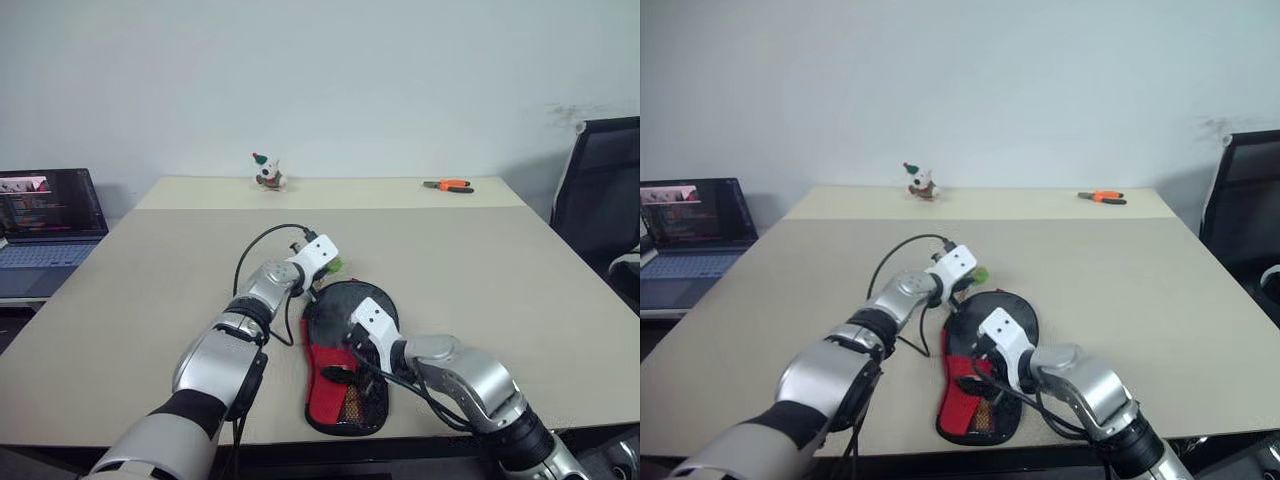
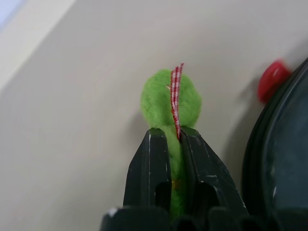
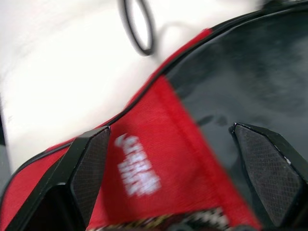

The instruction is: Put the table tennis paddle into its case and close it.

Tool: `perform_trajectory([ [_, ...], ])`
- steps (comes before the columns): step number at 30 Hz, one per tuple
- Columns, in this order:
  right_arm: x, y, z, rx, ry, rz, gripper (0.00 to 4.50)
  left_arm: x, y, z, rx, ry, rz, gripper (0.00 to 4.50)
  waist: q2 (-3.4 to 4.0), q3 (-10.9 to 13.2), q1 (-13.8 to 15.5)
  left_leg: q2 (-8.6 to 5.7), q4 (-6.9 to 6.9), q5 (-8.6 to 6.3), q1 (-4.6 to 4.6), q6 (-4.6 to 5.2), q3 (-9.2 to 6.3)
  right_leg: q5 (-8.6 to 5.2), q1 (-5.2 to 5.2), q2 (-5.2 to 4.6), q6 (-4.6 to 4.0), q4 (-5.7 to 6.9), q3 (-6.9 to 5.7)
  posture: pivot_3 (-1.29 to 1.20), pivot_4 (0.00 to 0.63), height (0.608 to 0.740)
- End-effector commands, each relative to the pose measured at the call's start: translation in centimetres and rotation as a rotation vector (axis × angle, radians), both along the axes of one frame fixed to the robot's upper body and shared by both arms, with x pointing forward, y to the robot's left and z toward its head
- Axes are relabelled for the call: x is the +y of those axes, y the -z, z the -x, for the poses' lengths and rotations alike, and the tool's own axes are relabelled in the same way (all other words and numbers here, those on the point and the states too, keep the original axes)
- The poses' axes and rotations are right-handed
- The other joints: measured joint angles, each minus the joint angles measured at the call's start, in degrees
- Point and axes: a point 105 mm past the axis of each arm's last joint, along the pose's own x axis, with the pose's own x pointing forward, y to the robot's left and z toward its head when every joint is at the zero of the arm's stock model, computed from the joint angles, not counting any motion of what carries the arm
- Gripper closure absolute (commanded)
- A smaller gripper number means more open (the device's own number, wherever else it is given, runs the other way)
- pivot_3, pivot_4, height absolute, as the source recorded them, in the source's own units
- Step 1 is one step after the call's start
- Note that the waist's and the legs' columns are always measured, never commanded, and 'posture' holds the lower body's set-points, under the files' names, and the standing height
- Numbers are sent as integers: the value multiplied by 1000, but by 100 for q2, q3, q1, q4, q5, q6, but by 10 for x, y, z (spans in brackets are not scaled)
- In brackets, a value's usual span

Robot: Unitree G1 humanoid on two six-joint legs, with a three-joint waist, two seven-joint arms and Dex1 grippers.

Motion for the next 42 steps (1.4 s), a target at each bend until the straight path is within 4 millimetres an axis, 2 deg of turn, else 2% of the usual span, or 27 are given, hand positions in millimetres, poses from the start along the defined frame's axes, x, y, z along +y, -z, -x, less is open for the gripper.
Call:
perform_trajectory([
  [1, -14, 57, 28, 238, 13, 139, 0, -24, -33, -5, -130, 65, -43, 4486, 0, -8, 0, 0, 0, 0, 4, 0, -5, -4, 10, 0, 7, -7, -2, 0, 150, 740],
  [5, -16, 58, 30, 244, 20, 142, 0, -40, -35, -3, -162, 101, -73, 4486, 1, -21, 2, -1, -1, 0, 2, 0, -8, -9, 17, 0, 26, -22, 0, 0, 150, 740],
  [12, -20, 58, 35, 247, 42, 142, 0, -85, -30, 12, -220, 262, -163, 4486, 2, -22, 21, -3, -8, -1, -5, 0, -12, 3, 17, -1, 8, -40, -1, 0, 150, 740],
  [18, -23, 60, 40, 254, 54, 144, 0, -112, -32, 21, -238, 341, -154, 4487, 3, -23, 32, -6, -8, -2, -8, 1, -13, -1, 18, -3, 16, -43, -1, 0, 150, 740],
  [24, -23, 58, 34, 239, 74, 139, 0, -118, -34, 24, -243, 360, -154, 4487, 7, -25, 43, -7, -8, -2, -7, 1, -15, -10, 20, -4, 31, -43, -1, 0, 150, 740],
  [28, -19, 56, 30, 231, 76, 133, 0, -117, -28, 25, -221, 373, -165, 4487, 8, -26, 41, -7, -8, -2, -7, 1, -16, -10, 20, -4, 31, -43, -1, 0, 150, 740],
  [30, -19, 55, 29, 228, 76, 130, 0, -117, -22, 29, -151, 394, -130, 4487, 9, -27, 37, -7, -8, -2, -6, 1, -16, -10, 20, -4, 31, -42, -1, 0, 150, 740],
  [32, -18, 54, 27, 227, 77, 128, 0, -116, -18, 31, -132, 408, -122, 3767, 10, -27, 30, -7, -8, -2, -5, 1, -15, -10, 20, -3, 32, -41, -4, 0, 150, 740],
  [34, -17, 53, 25, 225, 79, 124, 0, -115, -15, 32, -116, 418, -123, 3271, 11, -28, 20, -6, -7, -2, -3, 1, -15, -10, 20, -2, 31, -40, -4, 0, 150, 740],
  [37, -15, 50, 22, 222, 86, 114, 0, -114, -9, 37, -69, 453, -105, 2150, 13, -30, -1, -5, -7, -2, -2, 1, -14, -10, 20, -1, 32, -40, -2, 0, 150, 740],
  [39, -14, 49, 19, 221, 91, 107, 0, -111, -13, 35, -67, 446, -64, 1491, 19, -33, -26, -2, -8, -2, 2, 1, -5, -9, 20, 3, 33, -39, -2, 0, 150, 740],
  [42, -14, 47, 15, 221, 102, 96, 0, -100, -23, 30, -95, 420, -39, 1491, 20, -34, -35, 4, -8, -2, 5, 2, -3, -10, 20, 9, 33, -38, 1, 0, 150, 740],
])
